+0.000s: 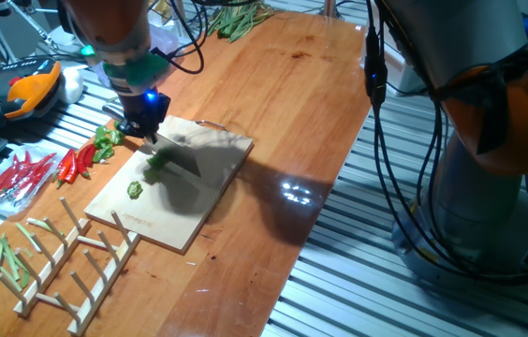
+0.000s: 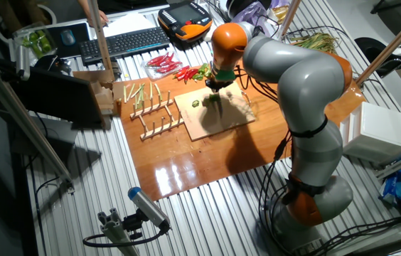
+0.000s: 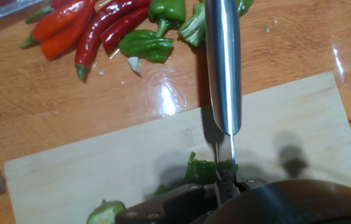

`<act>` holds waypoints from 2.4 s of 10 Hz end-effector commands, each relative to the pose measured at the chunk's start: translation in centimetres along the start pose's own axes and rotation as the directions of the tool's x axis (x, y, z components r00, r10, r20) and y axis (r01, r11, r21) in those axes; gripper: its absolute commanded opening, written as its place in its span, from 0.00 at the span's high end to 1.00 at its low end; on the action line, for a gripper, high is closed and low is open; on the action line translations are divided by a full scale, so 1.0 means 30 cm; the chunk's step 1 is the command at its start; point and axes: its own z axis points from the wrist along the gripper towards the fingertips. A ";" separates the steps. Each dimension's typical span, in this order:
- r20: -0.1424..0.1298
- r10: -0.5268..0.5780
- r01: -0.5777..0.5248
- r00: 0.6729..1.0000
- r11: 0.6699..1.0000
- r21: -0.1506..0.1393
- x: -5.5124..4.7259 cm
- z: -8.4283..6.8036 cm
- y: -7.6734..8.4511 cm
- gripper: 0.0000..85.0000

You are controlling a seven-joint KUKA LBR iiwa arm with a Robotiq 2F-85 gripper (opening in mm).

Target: Chop the chili peppers

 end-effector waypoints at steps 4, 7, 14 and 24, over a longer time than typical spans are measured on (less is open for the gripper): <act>0.023 -0.003 0.003 1.000 1.000 0.001 0.002 0.030 -0.014 1.00; 0.044 0.001 -0.001 0.999 1.000 0.003 -0.024 0.040 -0.008 1.00; 0.011 -0.001 0.001 1.000 1.000 0.002 0.007 -0.029 -0.004 1.00; 0.065 -0.043 0.041 0.997 0.999 0.023 -0.004 0.057 -0.041 1.00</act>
